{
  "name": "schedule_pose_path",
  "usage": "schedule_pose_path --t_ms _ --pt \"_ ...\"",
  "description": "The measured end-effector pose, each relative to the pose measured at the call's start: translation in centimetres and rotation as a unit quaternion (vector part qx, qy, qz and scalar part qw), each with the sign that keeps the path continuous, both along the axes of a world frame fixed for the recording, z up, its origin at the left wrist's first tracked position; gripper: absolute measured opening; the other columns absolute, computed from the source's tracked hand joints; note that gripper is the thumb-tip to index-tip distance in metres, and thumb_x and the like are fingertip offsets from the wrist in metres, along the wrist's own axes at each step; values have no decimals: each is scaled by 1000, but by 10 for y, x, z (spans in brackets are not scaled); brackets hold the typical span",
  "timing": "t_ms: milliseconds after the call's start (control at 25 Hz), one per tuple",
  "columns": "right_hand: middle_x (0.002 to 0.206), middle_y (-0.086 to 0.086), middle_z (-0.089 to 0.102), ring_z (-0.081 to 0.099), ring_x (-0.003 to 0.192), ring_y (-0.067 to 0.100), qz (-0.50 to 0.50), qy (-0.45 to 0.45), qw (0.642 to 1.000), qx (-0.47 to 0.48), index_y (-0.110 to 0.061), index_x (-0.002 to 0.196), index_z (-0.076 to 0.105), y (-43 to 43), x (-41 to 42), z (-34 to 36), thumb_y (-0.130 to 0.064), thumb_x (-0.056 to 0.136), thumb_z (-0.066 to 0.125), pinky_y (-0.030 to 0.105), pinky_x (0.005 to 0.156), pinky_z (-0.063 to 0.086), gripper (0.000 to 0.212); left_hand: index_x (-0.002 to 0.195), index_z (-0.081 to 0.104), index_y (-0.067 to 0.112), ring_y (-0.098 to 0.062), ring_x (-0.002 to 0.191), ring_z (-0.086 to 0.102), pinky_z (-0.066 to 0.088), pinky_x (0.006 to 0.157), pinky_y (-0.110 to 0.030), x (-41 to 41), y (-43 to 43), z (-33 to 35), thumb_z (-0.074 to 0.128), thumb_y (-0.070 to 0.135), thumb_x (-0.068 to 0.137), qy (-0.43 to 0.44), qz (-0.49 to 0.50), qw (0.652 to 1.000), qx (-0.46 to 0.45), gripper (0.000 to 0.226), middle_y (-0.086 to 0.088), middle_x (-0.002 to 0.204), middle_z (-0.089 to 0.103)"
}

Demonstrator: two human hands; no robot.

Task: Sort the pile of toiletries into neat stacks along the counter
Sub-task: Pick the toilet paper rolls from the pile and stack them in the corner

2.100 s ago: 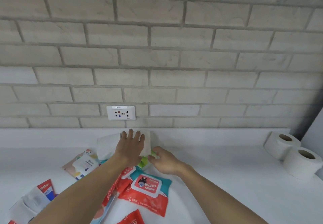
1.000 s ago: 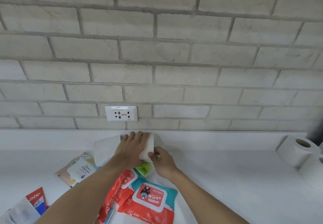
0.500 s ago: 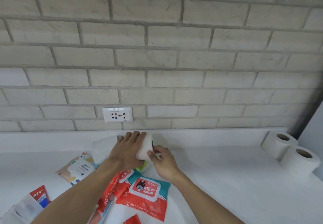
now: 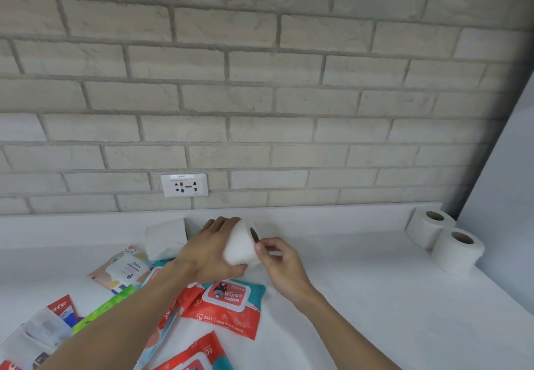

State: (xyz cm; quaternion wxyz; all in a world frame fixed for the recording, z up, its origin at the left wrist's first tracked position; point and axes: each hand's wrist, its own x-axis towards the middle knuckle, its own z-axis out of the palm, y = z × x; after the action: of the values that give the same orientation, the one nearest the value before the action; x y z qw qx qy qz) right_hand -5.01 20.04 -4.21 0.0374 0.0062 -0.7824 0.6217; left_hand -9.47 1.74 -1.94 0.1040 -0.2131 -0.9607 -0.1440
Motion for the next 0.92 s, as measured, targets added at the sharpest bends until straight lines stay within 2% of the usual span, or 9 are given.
schedule_pose_path --t_ms 160,280,520,640,720,800,920 --pt "108 -9 63 64 101 16 -24 10 997 -66 -25 104 63 17 20 -1 -32 91 63 25 79 59 14 139 33 26 -12 113 48 47 94 -31 13 14 0 71 63 56 7 -26 998 50 98 10 130 49" --pt "111 -1 62 69 93 20 -55 -26 988 -143 -25 111 58 35 30 1 -27 92 64 31 76 61 20 136 34 29 -9 110 49 45 91 -25 23 30 3 76 58 56 0 -44 994 96 95 13 126 50" --pt "120 13 61 67 101 36 10 -181 938 -294 -24 124 50 72 41 7 -45 91 58 51 87 56 40 130 41 31 -5 102 52 44 85 -19 34 76 8 79 58 53 -7 -73 980 185 90 16 120 52" --pt "122 17 59 67 100 42 30 -189 916 -352 -23 125 53 95 44 15 -47 91 58 54 86 55 42 129 42 33 -3 104 54 47 87 -20 35 108 9 80 61 51 -22 -82 971 224 91 18 119 52" --pt "122 18 58 67 99 42 24 -176 917 -356 -21 125 55 114 44 20 -45 91 58 51 83 57 41 127 41 37 -3 106 54 48 89 -22 35 130 10 82 59 51 -50 -91 964 245 90 18 119 52" --pt "123 17 59 68 100 40 6 -155 928 -340 -20 123 56 136 43 21 -43 92 57 51 81 57 38 120 43 47 -3 108 54 50 89 -24 35 151 11 82 59 53 -112 -106 947 282 79 17 119 53" --pt "125 11 60 68 102 34 -35 -121 950 -287 -21 123 56 169 36 17 -46 91 56 50 80 58 40 116 50 52 -4 111 58 54 90 -34 31 178 12 72 67 65 -256 -123 874 394 57 12 123 57"
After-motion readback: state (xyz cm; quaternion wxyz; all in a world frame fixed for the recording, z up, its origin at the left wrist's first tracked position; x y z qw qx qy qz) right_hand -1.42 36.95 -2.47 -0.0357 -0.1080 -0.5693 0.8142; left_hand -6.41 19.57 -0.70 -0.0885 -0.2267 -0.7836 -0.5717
